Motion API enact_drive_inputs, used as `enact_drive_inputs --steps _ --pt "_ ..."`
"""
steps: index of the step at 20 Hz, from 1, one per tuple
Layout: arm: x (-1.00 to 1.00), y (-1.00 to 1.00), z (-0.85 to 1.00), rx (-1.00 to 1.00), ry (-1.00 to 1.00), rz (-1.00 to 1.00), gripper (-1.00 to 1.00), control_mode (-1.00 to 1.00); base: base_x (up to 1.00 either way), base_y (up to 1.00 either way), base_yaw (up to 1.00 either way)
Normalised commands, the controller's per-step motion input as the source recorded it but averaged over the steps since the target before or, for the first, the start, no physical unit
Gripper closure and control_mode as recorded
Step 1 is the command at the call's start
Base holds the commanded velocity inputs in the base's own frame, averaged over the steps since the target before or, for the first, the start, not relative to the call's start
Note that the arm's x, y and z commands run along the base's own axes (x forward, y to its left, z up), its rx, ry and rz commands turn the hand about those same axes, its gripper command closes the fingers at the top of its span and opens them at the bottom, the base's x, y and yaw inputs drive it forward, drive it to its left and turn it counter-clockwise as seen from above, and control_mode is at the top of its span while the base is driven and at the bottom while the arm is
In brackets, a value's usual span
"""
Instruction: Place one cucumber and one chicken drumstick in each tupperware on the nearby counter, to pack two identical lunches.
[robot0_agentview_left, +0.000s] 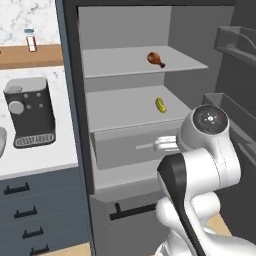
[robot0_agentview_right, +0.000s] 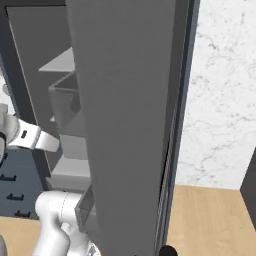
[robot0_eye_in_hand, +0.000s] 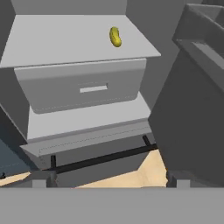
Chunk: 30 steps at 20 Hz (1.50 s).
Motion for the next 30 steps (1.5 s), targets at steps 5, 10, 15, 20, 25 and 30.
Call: enact_drive_inputs --steps 5,10,15,20,25,30 --pt "0.0 0.0 0.0 0.0 0.0 0.0 -1.0 1.0 0.82 0.0 -0.05" --pt "0.05 -0.04 -0.03 0.0 0.0 -0.02 -1.0 -1.0 0.45 -0.02 -0.07" --pt "0.47 -0.29 -0.15 0.0 0.0 -0.08 -1.0 -1.0 0.0 0.0 0.0" --pt "0.93 -0.29 -0.37 0.02 0.0 -0.01 -1.0 -1.0 0.0 0.0 0.0" --pt "0.67 -0.24 -0.61 0.0 -0.05 0.0 -1.0 -1.0 0.0 0.0 0.0" --pt "0.6 -0.2 -0.27 0.0 -0.05 -0.02 -1.0 -1.0 0.0 0.0 0.0"
